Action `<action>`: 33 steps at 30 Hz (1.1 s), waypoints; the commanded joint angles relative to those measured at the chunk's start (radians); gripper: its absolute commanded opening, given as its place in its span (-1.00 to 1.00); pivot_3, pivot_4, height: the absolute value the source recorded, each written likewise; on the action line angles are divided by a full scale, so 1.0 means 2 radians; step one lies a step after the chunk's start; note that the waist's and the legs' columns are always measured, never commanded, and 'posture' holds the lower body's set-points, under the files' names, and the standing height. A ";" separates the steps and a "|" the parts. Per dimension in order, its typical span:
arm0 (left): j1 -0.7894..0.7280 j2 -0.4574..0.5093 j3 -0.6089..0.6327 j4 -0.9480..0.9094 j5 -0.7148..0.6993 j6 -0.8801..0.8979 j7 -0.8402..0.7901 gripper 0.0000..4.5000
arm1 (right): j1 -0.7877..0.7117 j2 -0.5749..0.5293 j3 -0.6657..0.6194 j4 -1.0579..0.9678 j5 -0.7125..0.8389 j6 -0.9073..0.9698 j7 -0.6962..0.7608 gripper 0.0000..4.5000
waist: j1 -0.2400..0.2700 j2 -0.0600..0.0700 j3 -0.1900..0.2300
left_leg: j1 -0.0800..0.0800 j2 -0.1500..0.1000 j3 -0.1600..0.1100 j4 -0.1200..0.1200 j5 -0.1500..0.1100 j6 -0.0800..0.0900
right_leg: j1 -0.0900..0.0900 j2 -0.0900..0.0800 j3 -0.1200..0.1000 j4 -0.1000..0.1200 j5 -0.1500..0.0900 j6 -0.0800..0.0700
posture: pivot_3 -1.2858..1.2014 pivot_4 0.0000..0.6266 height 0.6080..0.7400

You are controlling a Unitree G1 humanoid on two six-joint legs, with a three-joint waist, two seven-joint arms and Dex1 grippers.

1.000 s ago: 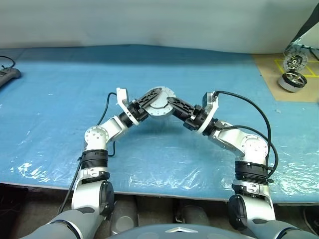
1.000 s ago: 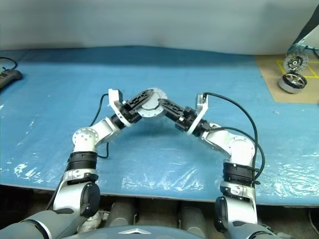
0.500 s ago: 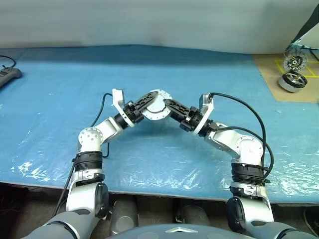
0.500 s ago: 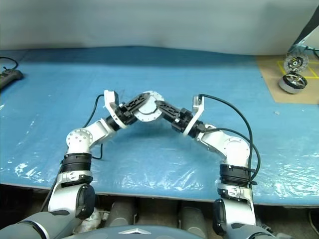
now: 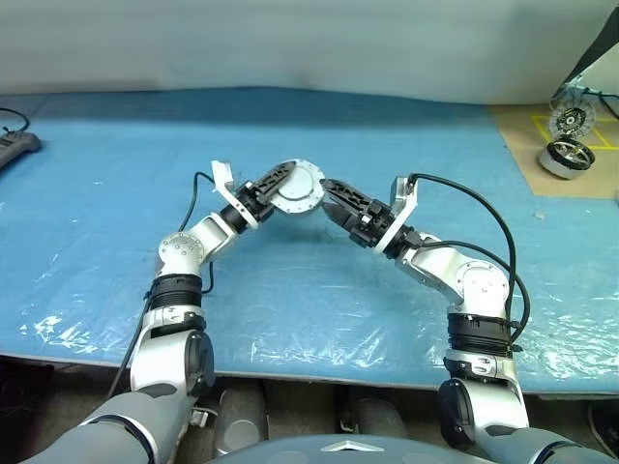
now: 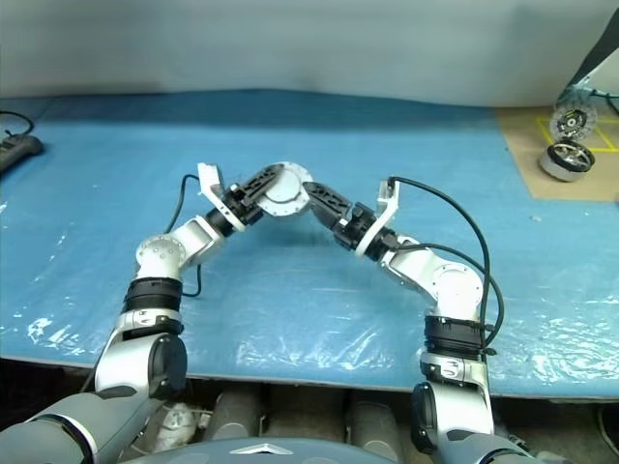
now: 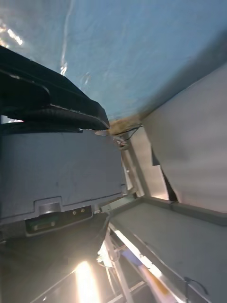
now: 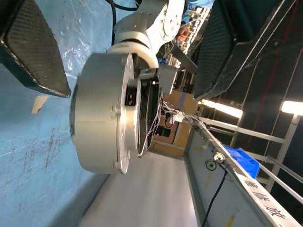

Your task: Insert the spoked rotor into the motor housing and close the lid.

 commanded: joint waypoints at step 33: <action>-0.040 0.125 -0.048 0.126 0.309 -0.407 0.020 0.98 | 0.048 -0.104 0.115 -0.166 -0.327 -0.121 0.103 1.00 | 0.003 0.000 0.000 | 0.000 0.000 -0.005 0.001 0.000 0.000 | 0.005 -0.001 -0.004 -0.002 0.000 0.000 | 0.03 -0.52 1.00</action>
